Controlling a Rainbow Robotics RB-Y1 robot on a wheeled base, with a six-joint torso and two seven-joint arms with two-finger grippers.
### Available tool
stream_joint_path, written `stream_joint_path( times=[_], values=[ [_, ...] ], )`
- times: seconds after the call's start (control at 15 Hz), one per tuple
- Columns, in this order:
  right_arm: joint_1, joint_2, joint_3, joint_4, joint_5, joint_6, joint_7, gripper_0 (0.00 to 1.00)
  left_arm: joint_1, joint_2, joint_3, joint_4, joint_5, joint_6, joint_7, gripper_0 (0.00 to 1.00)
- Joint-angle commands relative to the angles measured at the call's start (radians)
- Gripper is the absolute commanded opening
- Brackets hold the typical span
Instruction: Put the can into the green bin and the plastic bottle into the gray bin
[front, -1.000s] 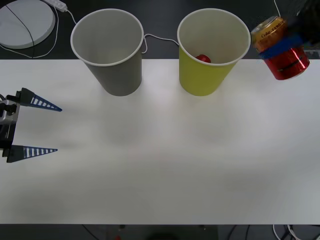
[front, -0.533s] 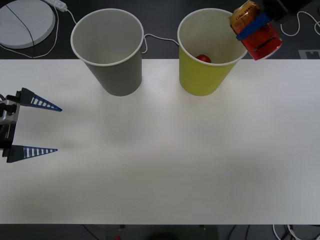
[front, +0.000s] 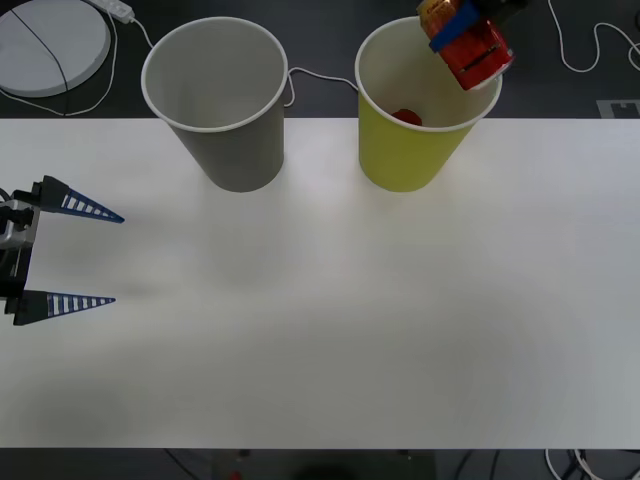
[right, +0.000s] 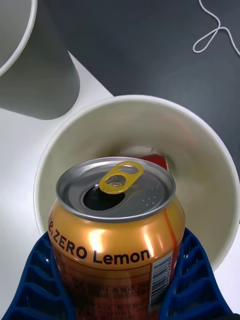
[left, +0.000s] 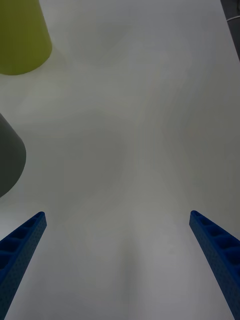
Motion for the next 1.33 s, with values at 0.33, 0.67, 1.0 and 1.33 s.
stream_joint_path(
  times=[0.33, 0.67, 1.0, 1.33],
  values=[
    [-0.016, 0.033, 0.0, 0.026, 0.012, 0.018, 0.04, 0.44, 0.0, 0.0, 0.0, 0.0, 0.0, 0.0, 0.0, 1.0],
    [-0.014, 0.013, 0.0, 0.018, -0.045, 0.003, 0.065, 1.0, 0.0, 0.0, 0.0, 0.0, 0.0, 0.0, 0.0, 1.0],
    [-0.005, -0.135, -0.012, -0.079, -0.208, -0.095, 0.105, 1.0, 0.0, 0.0, 0.0, 0.0, 0.0, 0.0, 0.0, 1.0],
    [0.194, -0.271, -0.224, -0.247, -0.34, -0.132, 0.284, 1.0, 0.0, 0.0, 0.0, 0.0, 0.0, 0.0, 0.0, 1.0]
  ],
)
